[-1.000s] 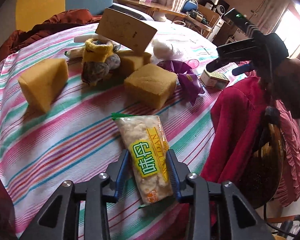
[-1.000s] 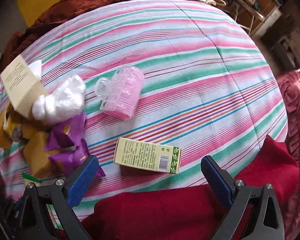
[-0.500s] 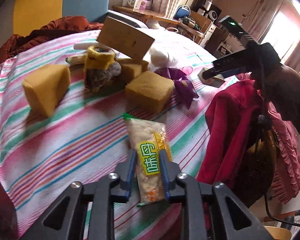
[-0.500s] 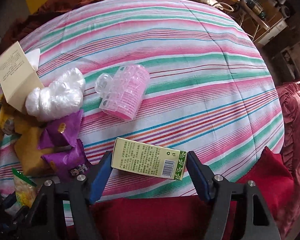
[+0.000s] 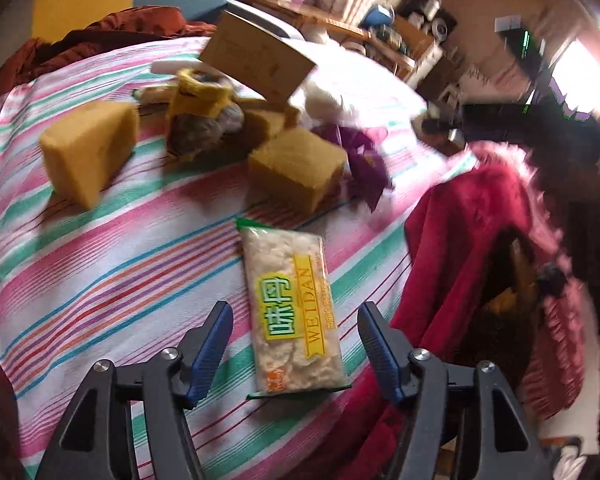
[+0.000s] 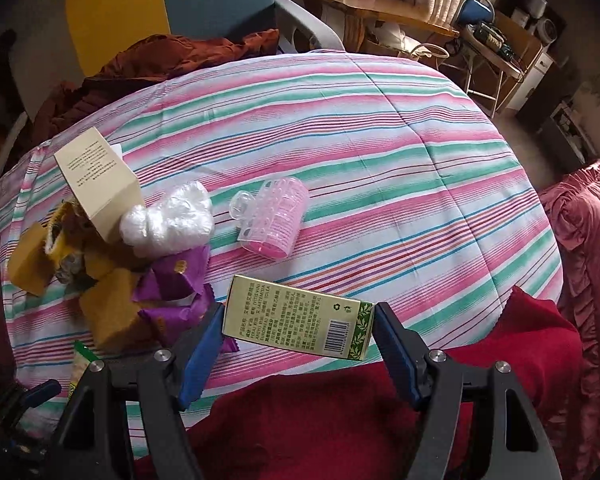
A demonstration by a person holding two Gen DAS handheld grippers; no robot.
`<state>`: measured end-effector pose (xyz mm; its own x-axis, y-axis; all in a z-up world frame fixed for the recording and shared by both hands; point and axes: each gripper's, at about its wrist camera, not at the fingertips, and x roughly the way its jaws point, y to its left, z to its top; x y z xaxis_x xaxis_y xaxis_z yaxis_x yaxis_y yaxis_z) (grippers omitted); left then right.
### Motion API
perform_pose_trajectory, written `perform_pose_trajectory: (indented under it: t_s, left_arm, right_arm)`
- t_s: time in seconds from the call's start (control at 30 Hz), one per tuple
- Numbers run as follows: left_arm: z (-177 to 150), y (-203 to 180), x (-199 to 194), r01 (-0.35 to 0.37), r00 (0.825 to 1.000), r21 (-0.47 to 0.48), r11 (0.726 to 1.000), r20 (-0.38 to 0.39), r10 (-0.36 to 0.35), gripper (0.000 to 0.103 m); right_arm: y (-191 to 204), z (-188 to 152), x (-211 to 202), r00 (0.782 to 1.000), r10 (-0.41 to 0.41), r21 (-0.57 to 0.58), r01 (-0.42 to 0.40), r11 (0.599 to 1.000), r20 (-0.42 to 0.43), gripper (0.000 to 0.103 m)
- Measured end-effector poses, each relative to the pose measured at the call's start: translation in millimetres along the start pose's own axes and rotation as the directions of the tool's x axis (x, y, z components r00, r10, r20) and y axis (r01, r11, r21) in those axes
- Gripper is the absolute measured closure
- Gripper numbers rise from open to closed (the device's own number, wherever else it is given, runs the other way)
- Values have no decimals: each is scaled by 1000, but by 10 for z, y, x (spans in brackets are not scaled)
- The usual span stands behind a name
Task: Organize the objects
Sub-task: 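Close the left tool on the snack bag while the right tool grasps the green-and-white box, then carry the bag and box into the gold tray and open both tools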
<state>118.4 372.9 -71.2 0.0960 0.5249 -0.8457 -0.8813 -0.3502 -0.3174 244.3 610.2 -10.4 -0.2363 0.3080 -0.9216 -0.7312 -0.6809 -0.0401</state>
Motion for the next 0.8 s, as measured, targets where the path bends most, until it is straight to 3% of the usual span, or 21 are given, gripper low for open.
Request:
perform_pose_trajectory:
  t_s: [0.1, 0.17, 0.2, 0.4, 0.53, 0.67, 0.8]
  left_arm:
    - [-15, -184, 177, -86, 996, 89, 992, -33, 89, 40]
    - [-57, -234, 180, -144, 990, 142, 979, 19, 143, 57]
    - [-76, -225, 167, -141, 990, 149, 979, 29, 138, 57]
    - [-171, 86, -191, -92, 993, 39, 995, 84, 88, 58]
    - [-259, 318, -686, -121, 980, -23, 992, 160, 123, 57]
    - [-418, 738, -1309, -165, 943, -156, 974, 263, 202, 57]
    - [-730, 1251, -1892, -245, 882, -321, 915, 318, 348, 57]
  right_arm:
    - [69, -6, -96, 999, 11, -15, -11, 1000, 33, 29]
    - [117, -21, -213, 998, 17, -28, -15, 999, 66, 29]
    - [154, -30, -296, 995, 27, -39, -24, 999, 91, 29]
    - [523, -115, -738, 966, 140, -146, -110, 983, 215, 29]
    - [989, -224, -904, 935, 257, -261, -192, 946, 244, 29]
    - [1612, -288, -962, 901, 375, -379, -275, 884, 220, 29]
    - [2342, -298, -951, 857, 490, -467, -371, 803, 161, 29]
